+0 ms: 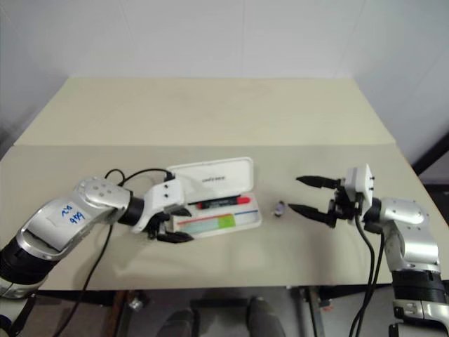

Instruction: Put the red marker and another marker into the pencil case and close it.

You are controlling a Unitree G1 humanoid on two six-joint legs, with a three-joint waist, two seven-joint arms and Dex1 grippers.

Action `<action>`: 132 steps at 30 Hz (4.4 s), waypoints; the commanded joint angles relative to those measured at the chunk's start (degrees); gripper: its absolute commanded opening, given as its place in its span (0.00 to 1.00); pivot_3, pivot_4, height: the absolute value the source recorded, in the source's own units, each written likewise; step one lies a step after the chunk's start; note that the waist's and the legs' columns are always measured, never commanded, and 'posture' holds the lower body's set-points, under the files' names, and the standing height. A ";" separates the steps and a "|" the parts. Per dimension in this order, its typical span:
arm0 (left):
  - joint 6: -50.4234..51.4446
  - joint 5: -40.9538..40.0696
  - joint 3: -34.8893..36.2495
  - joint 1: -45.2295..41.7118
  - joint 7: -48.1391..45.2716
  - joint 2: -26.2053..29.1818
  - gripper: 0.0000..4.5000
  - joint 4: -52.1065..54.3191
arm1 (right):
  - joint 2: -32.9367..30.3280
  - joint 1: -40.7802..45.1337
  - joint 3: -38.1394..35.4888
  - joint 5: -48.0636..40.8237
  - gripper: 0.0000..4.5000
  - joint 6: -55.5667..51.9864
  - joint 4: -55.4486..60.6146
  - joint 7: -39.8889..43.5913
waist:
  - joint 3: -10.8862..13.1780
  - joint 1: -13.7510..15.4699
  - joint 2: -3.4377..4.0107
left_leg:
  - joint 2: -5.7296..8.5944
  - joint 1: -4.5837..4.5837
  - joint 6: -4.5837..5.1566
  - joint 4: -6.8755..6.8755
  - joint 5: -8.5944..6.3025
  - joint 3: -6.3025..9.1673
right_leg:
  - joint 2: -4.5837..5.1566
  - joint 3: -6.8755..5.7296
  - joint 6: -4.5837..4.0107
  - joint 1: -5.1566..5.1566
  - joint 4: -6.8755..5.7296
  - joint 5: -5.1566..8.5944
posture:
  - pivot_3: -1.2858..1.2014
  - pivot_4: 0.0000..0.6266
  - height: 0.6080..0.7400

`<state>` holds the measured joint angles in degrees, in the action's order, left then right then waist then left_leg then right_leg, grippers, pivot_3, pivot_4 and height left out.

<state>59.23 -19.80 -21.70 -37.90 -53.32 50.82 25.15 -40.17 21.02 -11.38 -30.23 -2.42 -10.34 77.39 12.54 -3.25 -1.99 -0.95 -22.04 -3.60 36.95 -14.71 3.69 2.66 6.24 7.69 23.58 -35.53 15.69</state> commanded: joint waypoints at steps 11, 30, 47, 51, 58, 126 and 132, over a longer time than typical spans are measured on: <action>-12.27 -4.59 13.55 5.51 1.57 -7.32 1.00 3.39 | -0.09 -7.08 2.27 5.08 1.00 -10.49 11.17 -15.05 | 0.00 0.22 0.00 | -0.01 -0.02 0.00 -0.03 0.00 0.01 | 0.01 -0.01 -0.01 0.03 0.02 0.01 | 0.52 0.24 1.00; -29.82 -9.60 28.94 18.92 -9.78 -1.18 1.00 -0.65 | 8.58 -9.44 6.87 7.86 1.00 -27.79 18.12 -36.60 | -0.01 0.01 -0.01 | -0.04 -0.05 0.04 -0.06 0.00 -0.26 | 0.01 0.19 -0.55 -0.03 0.58 0.02 | 0.52 0.24 1.00; -31.52 -9.97 31.04 19.39 -7.05 -0.67 1.00 -1.38 | 7.80 -4.91 7.72 13.37 0.39 -25.38 11.13 -39.31 | -0.11 -0.23 -0.17 | -0.11 -0.02 0.10 0.01 0.03 -0.41 | 0.00 0.24 -0.59 -0.09 0.79 -0.22 | 0.52 0.24 1.00; -32.62 -10.89 32.49 20.16 -6.73 -1.69 1.00 -2.15 | 6.49 -2.36 7.27 12.17 0.23 -24.10 12.18 -36.52 | -0.06 -0.19 -0.10 | -0.13 -0.05 0.10 -0.09 0.03 -0.43 | -0.01 0.24 -0.59 -0.02 0.85 -0.21 | 0.52 0.24 1.00; -32.82 -12.69 34.66 21.88 -6.34 -3.21 1.00 -2.63 | 5.60 2.33 7.24 5.90 0.23 -20.27 18.37 -26.40 | -0.05 -0.29 -0.08 | -0.20 -0.04 0.13 -0.52 0.02 -0.49 | -0.06 0.23 -0.42 0.13 0.88 -0.25 | 0.52 0.24 1.00; -70.72 7.64 26.48 -19.93 -17.09 -9.86 0.01 -82.46 | 3.42 12.48 6.28 0.57 1.00 -3.28 -1.79 2.23 | -0.04 0.14 -0.05 | -0.21 0.04 0.11 -0.78 -0.06 -0.46 | -0.05 0.02 0.15 0.26 0.51 -0.46 | 0.52 0.24 1.00; -74.18 12.94 24.79 -26.41 -13.90 -13.89 0.01 -93.65 | 2.38 12.91 4.21 -0.97 1.00 -2.96 -5.79 6.32 | -0.04 0.14 -0.06 | -0.17 -0.05 0.11 -0.72 -0.06 -0.41 | -0.05 0.03 0.25 0.26 0.54 -0.52 | 0.52 0.24 1.00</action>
<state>-13.57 -7.55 2.96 -62.35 -67.77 36.91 -68.02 -36.51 33.12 -5.21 -29.69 -5.55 -16.33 82.11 12.50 -3.11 -2.04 -1.12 -22.10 -3.49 36.23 -14.76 3.27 2.61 6.27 7.95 23.84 -34.98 15.17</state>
